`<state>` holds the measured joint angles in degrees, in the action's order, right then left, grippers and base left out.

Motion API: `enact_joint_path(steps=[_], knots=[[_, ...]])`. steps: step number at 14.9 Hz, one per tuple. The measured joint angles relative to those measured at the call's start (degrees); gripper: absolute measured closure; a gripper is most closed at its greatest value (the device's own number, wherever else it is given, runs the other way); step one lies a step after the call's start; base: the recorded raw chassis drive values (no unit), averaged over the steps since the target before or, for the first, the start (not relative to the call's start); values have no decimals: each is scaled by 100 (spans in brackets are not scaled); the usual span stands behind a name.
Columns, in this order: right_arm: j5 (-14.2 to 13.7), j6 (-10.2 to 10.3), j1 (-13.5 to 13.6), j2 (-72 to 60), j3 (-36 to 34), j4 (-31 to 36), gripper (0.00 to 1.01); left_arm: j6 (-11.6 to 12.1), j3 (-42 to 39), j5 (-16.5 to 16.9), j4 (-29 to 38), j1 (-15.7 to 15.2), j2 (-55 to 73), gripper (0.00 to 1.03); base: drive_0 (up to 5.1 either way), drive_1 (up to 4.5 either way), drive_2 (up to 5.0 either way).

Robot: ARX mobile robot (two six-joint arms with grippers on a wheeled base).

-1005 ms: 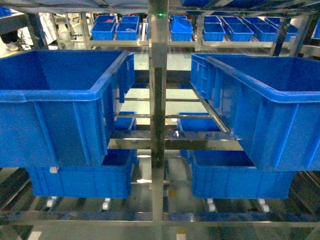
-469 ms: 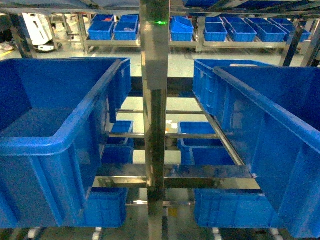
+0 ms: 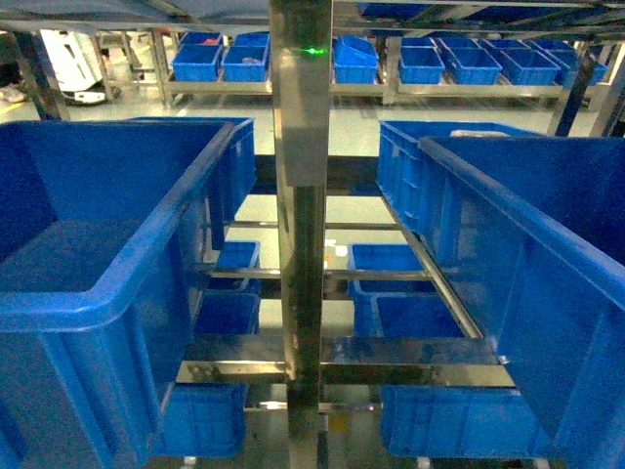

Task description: Sort and place red and yellow blocks in left bins

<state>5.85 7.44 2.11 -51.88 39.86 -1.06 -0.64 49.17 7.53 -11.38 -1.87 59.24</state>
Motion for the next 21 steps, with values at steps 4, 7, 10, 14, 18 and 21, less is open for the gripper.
enact_joint_path(steps=[4,7,10,14,18,21], knots=[[0,0,0,-46,-7,-11,73,0,0,0,-11,0,59,76,1,211,-210],[291,146,-254,-157,87,-348,73,-2,0,-2,-9,0,59,76,0,0,0],[356,234,-492,-675,286,-282,73,0,0,0,-9,0,59,76,0,0,0],[579,238,-514,-1823,774,-505,73,0,0,-2,-9,0,59,76,0,0,0],[492,234,-743,-2946,1563,-706,73,-2,0,-2,-11,0,59,76,0,0,0],[284,321,-968,-3932,2002,-680,73,0,0,4,-11,13,46,76,0,0,0]])
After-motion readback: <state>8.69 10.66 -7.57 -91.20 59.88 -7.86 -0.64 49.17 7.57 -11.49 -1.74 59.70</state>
